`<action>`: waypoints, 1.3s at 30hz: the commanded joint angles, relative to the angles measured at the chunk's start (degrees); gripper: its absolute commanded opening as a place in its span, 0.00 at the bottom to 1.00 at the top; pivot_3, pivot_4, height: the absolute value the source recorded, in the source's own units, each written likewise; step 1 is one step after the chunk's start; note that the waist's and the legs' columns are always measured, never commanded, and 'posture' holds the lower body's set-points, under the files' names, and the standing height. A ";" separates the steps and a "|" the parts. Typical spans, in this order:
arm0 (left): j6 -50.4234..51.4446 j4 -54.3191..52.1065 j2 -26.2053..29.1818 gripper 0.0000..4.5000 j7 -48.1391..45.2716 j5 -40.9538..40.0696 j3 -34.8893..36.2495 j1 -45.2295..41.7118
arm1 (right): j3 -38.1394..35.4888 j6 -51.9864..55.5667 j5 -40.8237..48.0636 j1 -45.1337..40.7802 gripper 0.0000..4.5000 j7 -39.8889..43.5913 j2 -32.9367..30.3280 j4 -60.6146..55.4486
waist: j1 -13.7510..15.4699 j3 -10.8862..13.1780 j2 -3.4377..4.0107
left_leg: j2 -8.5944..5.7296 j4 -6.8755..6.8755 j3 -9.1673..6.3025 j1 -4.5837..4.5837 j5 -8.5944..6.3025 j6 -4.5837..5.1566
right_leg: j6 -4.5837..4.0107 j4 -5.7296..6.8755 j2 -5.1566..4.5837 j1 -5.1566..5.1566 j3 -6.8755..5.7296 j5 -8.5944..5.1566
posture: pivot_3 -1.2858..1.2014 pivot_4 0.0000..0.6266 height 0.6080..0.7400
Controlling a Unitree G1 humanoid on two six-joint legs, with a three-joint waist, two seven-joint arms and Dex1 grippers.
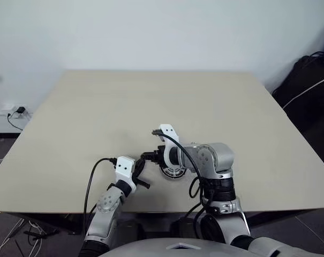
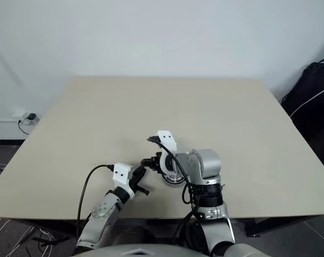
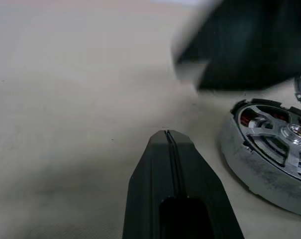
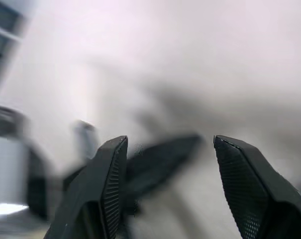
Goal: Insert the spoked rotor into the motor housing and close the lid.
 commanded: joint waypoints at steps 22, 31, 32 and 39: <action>-0.95 -1.19 1.09 0.00 -1.21 -0.09 -0.28 -0.52 | 14.16 -27.70 -21.60 18.17 0.00 -4.03 -39.83 -12.05 | 0.29 0.12 0.13 | 0.03 -0.02 0.13 0.06 -0.16 0.28 | 0.32 -0.33 0.03 0.13 0.09 -0.25 | 0.52 0.00 1.00; 0.15 -2.05 1.63 0.00 -1.81 -0.22 -0.58 -0.35 | 17.55 -24.73 -14.18 22.90 0.00 8.35 -46.45 -20.84 | 0.79 0.17 0.06 | 0.03 0.03 0.06 0.06 -0.25 0.46 | 0.41 -0.44 0.04 0.19 0.05 -0.21 | 0.52 0.00 1.00; 0.30 -2.17 1.68 0.00 -1.86 -0.25 -0.61 -0.29 | 17.27 -24.89 -14.03 22.85 0.00 8.26 -46.14 -20.87 | 0.83 0.17 0.05 | 0.03 0.04 0.04 0.04 -0.26 0.48 | 0.45 -0.49 0.04 0.21 0.04 -0.18 | 0.52 0.00 1.00; 1.08 -2.77 1.83 0.00 -1.84 -0.13 -0.80 0.04 | 16.35 -25.60 -12.40 20.94 0.00 8.62 -43.19 -21.50 | 0.91 0.19 0.03 | -0.01 0.08 0.05 -0.05 -0.34 0.61 | 0.62 -0.77 0.01 0.27 0.04 -0.06 | 0.52 0.00 1.00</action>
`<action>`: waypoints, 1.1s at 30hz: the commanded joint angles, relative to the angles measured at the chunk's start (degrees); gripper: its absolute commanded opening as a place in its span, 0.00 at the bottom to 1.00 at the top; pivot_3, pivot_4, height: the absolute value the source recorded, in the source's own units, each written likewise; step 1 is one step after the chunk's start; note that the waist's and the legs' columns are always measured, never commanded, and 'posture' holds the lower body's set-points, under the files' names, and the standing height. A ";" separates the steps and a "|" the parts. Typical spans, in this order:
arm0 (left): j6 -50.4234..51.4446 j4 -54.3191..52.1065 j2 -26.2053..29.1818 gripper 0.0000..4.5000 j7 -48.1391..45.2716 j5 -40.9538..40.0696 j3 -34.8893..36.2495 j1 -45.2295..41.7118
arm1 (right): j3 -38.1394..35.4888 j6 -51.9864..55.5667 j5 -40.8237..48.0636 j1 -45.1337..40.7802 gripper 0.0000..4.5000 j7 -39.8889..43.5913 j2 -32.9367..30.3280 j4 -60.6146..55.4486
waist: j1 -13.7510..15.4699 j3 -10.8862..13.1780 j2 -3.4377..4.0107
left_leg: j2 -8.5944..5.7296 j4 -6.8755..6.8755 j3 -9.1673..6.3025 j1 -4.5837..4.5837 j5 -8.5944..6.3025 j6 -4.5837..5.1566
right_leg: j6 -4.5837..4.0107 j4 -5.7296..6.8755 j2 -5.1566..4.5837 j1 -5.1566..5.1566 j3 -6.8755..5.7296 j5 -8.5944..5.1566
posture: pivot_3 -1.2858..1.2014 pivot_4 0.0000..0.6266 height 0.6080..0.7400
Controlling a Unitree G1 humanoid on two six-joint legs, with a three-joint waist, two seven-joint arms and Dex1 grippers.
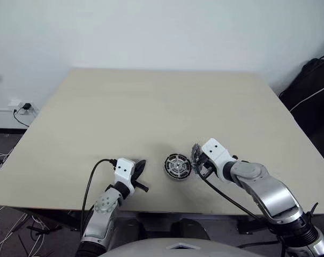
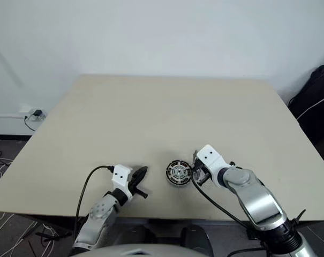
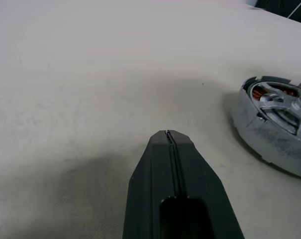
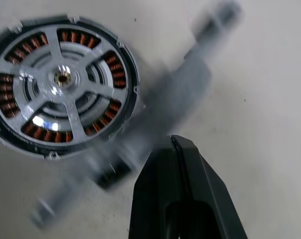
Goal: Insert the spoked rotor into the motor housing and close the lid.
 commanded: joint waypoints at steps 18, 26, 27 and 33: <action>0.21 -3.68 0.15 0.00 0.32 -0.19 -0.38 0.04 | 0.84 -3.18 3.97 -5.19 0.00 2.81 1.97 -1.81 | 0.00 -0.01 -0.01 | 0.00 0.04 0.00 0.01 0.07 -0.12 | -0.14 0.01 0.00 0.03 0.00 0.09 | 0.52 0.00 1.00; 0.33 -3.60 0.25 0.00 0.22 -0.15 -0.45 -0.12 | 0.20 -3.56 6.99 -2.83 0.00 4.61 2.73 -0.05 | -0.05 -0.02 -0.02 | 0.00 0.04 0.01 0.02 0.12 -0.21 | -0.28 0.02 0.00 0.04 0.00 0.17 | 0.52 0.00 1.00; 0.31 -3.62 0.26 0.00 0.21 -0.15 -0.45 -0.12 | 0.09 -3.53 7.31 -2.57 0.00 4.63 2.93 0.02 | -0.08 -0.02 -0.02 | 0.00 0.04 0.01 0.02 0.12 -0.21 | -0.28 0.02 0.00 0.04 -0.01 0.17 | 0.52 0.00 1.00; 0.17 -3.71 0.35 0.00 0.17 -0.15 -0.41 0.04 | -1.12 -4.77 10.00 -1.29 0.00 5.88 4.10 0.97 | -0.01 -0.03 -0.03 | 0.00 0.09 0.01 0.03 0.09 -0.15 | -0.23 0.03 0.00 0.07 0.00 0.17 | 0.52 0.00 1.00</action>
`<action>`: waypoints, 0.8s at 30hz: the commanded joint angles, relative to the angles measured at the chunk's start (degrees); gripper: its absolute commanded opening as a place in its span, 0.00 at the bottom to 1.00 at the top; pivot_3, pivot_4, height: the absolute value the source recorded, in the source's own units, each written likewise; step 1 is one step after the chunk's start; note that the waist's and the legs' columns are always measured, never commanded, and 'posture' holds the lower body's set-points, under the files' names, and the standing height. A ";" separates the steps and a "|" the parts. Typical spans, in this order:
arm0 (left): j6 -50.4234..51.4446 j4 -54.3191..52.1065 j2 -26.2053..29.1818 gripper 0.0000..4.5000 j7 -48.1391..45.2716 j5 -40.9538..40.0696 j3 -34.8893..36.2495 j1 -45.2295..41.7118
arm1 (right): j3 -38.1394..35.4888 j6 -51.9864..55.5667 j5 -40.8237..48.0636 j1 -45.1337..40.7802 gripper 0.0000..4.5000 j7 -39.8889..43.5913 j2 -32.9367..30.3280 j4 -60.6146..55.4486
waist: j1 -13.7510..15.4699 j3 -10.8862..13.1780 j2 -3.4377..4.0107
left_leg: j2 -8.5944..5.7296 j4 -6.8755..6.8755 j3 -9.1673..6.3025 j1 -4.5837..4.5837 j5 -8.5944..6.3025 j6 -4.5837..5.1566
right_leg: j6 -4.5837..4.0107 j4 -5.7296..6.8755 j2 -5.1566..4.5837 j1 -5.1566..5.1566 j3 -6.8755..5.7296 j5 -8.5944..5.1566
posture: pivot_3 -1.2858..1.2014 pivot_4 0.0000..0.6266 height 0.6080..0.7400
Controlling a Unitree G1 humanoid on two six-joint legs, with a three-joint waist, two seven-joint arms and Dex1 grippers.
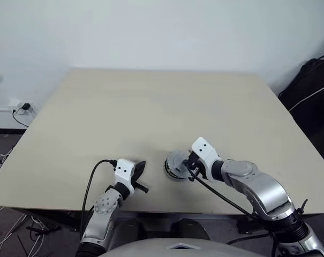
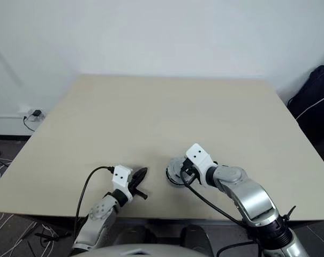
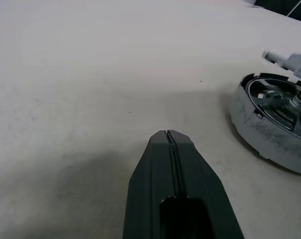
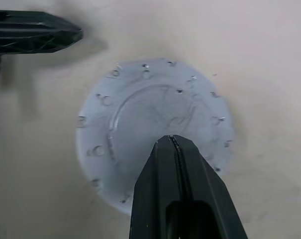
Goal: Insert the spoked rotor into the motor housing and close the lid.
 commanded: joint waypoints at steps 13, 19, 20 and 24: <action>-0.41 -3.02 0.14 0.00 0.00 -0.01 -0.28 -0.58 | 0.33 -2.63 1.79 -1.93 0.00 -0.30 5.21 8.06 | -0.06 -0.12 -0.03 | 0.00 0.07 0.00 0.02 0.04 -0.06 | 0.01 0.02 0.01 0.04 0.01 0.06 | 0.52 0.00 1.00; -0.48 -3.18 0.13 0.00 0.24 -0.07 -0.09 -0.38 | -1.13 -6.45 1.64 -0.45 0.00 -0.76 5.45 8.21 | -0.05 -0.35 -0.04 | 0.00 0.07 0.00 0.04 0.04 -0.06 | 0.02 0.02 -0.01 0.07 0.01 0.07 | 0.52 0.00 1.00; -0.49 -3.19 0.13 0.00 0.27 -0.08 -0.06 -0.37 | -2.21 -8.25 1.95 -0.14 0.00 -0.76 6.00 8.13 | -0.02 -0.36 -0.05 | 0.00 0.08 0.00 0.04 0.04 -0.07 | 0.04 0.02 -0.01 0.07 0.01 0.07 | 0.52 0.00 1.00; -0.45 -3.17 0.21 0.00 0.29 -0.15 -0.03 -0.46 | -4.34 -15.46 1.41 1.00 0.14 0.25 6.07 8.97 | -0.07 -0.36 -0.03 | 0.00 0.08 0.02 0.03 0.04 -0.07 | 0.10 0.02 0.00 0.07 0.03 0.08 | 0.52 0.00 1.00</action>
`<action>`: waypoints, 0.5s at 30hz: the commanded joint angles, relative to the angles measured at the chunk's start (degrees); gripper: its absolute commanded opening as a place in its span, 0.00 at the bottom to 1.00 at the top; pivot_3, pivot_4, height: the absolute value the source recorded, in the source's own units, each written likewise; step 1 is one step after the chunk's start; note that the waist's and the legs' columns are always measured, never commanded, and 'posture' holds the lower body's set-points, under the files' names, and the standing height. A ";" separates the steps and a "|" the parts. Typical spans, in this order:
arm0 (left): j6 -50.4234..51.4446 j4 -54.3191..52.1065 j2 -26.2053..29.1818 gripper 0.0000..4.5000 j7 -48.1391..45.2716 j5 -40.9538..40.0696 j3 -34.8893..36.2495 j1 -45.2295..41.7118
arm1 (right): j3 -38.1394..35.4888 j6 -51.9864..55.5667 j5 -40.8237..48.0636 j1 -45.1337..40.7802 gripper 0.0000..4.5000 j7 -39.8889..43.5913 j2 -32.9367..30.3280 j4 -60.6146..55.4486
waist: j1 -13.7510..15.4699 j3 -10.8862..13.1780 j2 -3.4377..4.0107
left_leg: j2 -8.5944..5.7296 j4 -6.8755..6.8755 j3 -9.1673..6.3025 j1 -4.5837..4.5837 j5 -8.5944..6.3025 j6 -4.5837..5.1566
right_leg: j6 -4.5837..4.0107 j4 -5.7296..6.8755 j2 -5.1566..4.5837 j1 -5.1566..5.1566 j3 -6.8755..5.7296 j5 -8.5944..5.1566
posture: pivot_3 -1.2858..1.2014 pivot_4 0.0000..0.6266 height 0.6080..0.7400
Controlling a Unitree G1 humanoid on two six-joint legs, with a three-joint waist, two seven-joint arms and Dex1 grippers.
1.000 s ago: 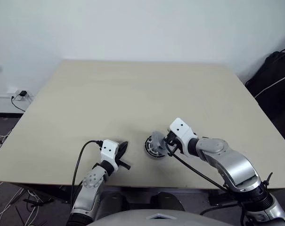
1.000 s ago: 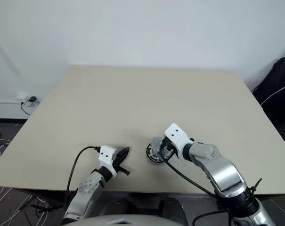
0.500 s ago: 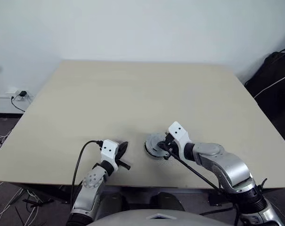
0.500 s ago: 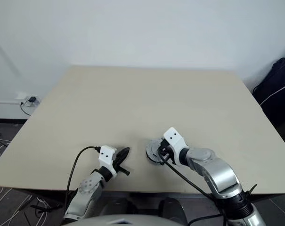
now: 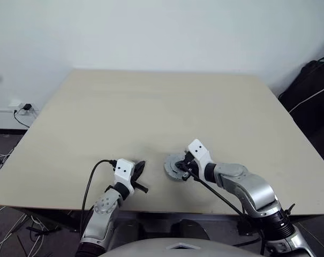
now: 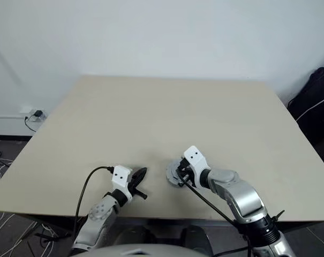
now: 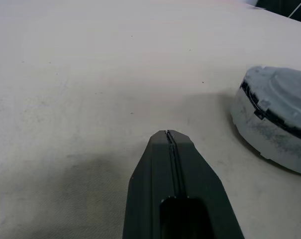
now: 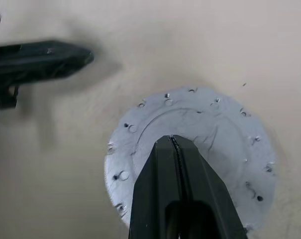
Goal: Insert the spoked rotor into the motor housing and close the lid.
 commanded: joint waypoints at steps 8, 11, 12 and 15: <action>-0.45 -2.85 0.53 0.00 -0.35 -0.35 0.05 -0.89 | -2.37 -11.86 -1.18 0.64 0.73 2.79 -1.79 1.25 | -0.01 -0.01 0.01 | 0.00 0.02 0.02 0.00 0.01 -0.01 | 0.01 0.00 0.01 0.00 0.01 0.02 | 0.52 0.00 1.00; -0.40 -2.83 0.61 0.00 -0.33 -0.39 0.07 -1.00 | -0.99 -13.86 -1.83 0.59 0.94 5.74 -3.57 2.36 | 0.00 -0.01 0.00 | 0.00 0.06 0.02 0.00 0.00 0.00 | 0.04 0.00 0.00 0.02 0.01 0.02 | 0.52 0.00 1.00; -0.39 -2.85 0.63 0.00 -0.31 -0.40 0.08 -1.02 | -0.78 -14.32 -1.83 0.50 0.99 6.65 -3.90 2.83 | 0.00 -0.01 0.00 | 0.00 0.07 0.02 0.00 -0.01 0.01 | 0.05 0.00 0.00 0.02 0.02 0.02 | 0.52 0.00 1.00; -0.39 -2.94 0.72 0.00 -0.23 -0.47 0.16 -1.02 | -0.16 -15.37 -1.86 0.00 0.99 8.93 -4.72 4.40 | 0.00 -0.01 0.01 | 0.00 0.08 0.02 0.00 -0.01 0.02 | 0.04 0.00 0.00 0.02 0.02 0.03 | 0.52 0.00 1.00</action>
